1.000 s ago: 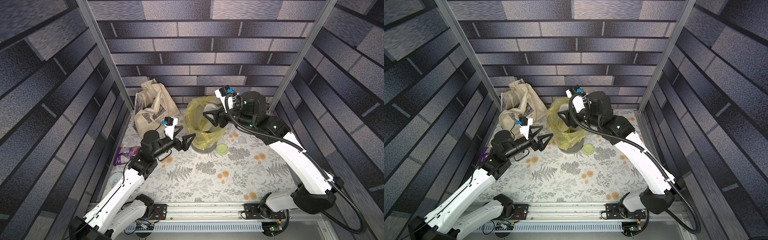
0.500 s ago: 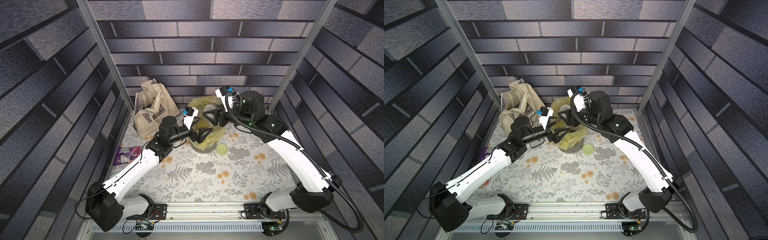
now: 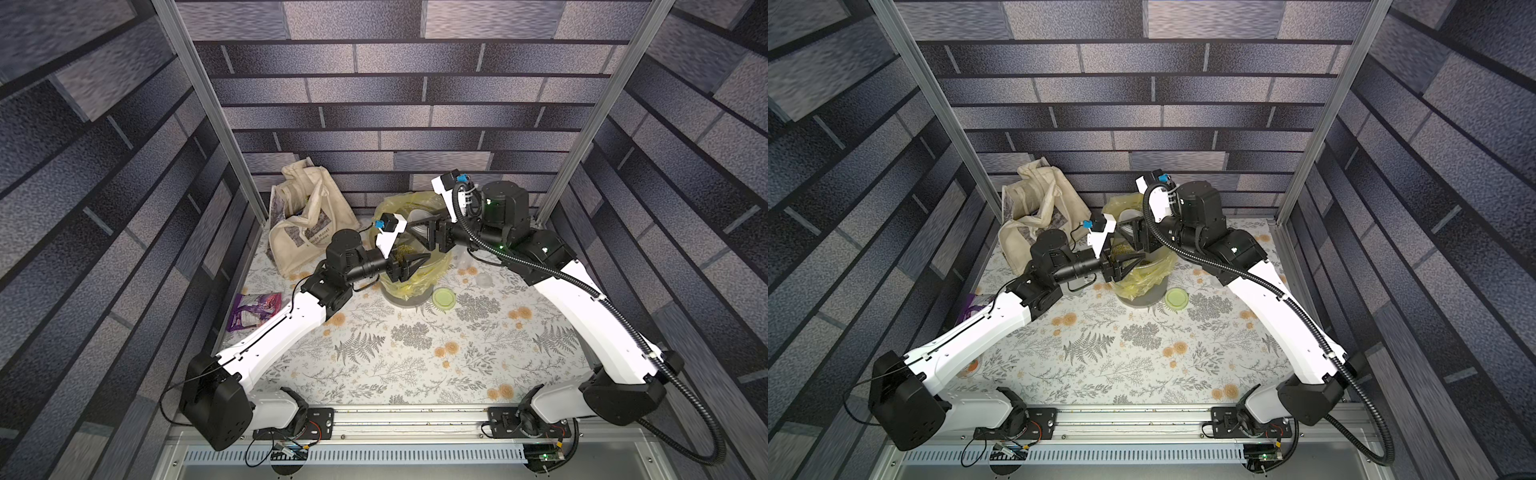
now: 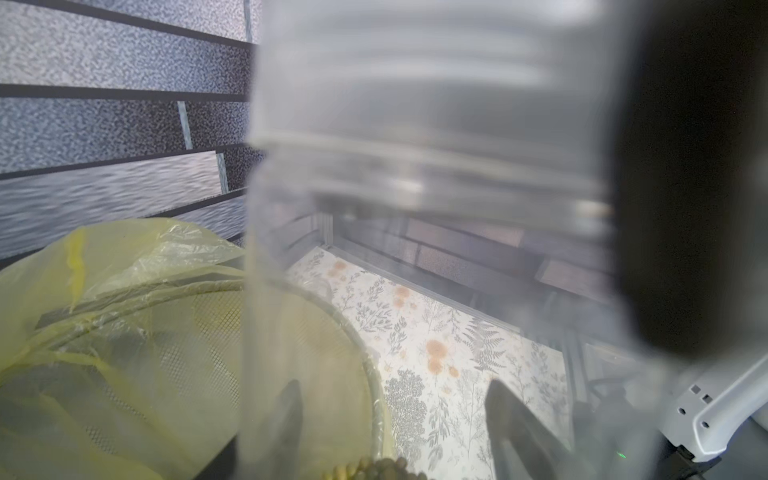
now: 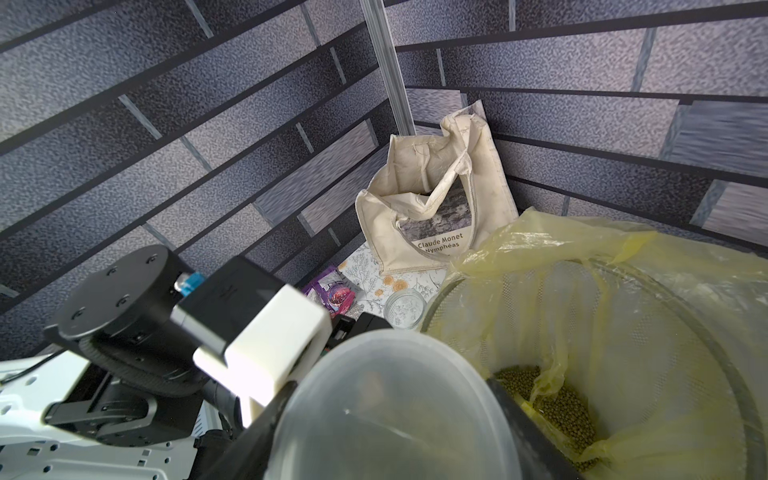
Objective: Empty moldy mung beans from jars
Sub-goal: Pick up the jar from the center of the board.
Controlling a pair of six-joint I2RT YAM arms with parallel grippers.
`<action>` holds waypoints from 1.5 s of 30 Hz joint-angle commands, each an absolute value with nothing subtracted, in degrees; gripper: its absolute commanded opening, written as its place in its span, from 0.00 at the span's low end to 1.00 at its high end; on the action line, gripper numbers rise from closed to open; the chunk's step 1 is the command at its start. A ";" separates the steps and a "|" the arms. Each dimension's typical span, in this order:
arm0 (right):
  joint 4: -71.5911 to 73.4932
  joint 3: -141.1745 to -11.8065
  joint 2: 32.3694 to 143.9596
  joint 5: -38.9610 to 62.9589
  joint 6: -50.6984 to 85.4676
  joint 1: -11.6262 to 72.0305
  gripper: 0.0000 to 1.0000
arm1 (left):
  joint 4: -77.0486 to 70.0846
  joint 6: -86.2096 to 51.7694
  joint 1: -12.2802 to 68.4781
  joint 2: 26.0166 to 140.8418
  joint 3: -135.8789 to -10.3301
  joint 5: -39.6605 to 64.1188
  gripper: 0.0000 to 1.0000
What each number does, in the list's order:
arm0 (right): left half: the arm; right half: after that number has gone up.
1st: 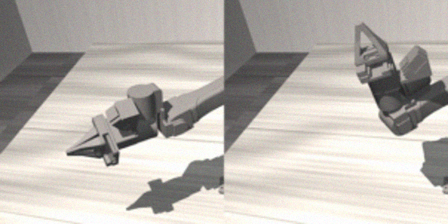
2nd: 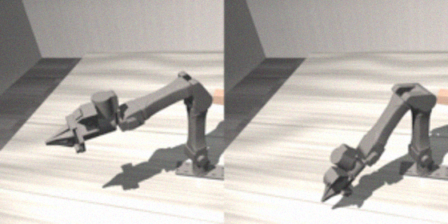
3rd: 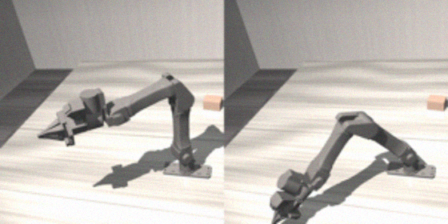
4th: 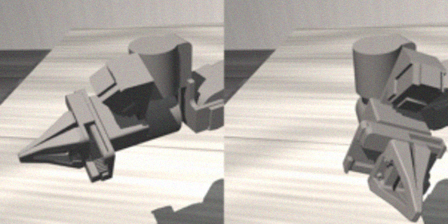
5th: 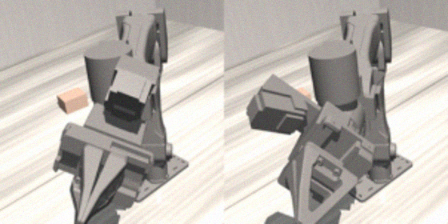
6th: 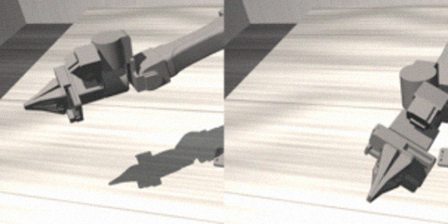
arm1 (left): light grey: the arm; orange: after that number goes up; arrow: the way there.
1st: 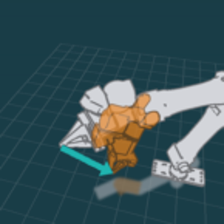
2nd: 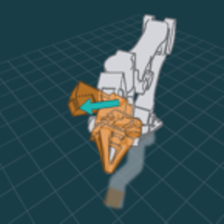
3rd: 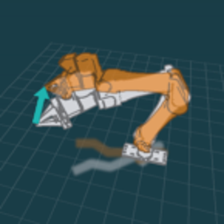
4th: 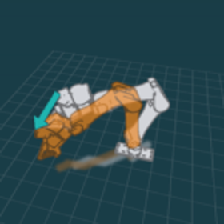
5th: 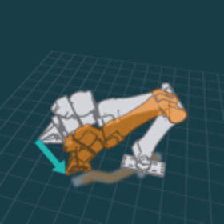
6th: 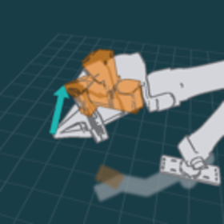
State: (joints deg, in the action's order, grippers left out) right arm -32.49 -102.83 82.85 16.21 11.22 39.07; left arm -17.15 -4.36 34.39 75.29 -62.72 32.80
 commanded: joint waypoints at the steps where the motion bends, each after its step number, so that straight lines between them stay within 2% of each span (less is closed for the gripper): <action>1: -30.49 -101.90 81.38 17.22 12.23 38.76 0.43 | -21.75 -4.66 33.90 75.01 -62.73 31.73 0.67; 9: -28.98 -100.00 81.27 17.22 12.47 38.41 0.46 | -23.92 -5.24 32.67 74.19 -61.18 34.31 0.55; 16: -25.29 -96.67 79.78 18.74 12.07 38.12 0.49 | -25.57 -11.16 29.94 75.16 -61.65 39.21 0.51; 23: -21.77 -93.43 77.82 18.83 11.51 38.10 0.58 | -24.71 -10.86 29.74 75.67 -61.88 40.46 0.52; 26: -20.92 -92.35 77.09 18.44 10.73 38.13 0.60 | -24.98 -9.98 29.71 75.39 -61.53 42.18 0.54; 39: -13.80 -86.69 73.36 24.58 8.53 37.97 0.55 | -24.28 -8.66 27.08 75.59 -62.66 57.84 0.52; 45: -13.44 -86.33 73.30 25.40 8.52 37.97 0.56 | -19.64 -5.94 27.40 75.24 -63.74 56.16 0.52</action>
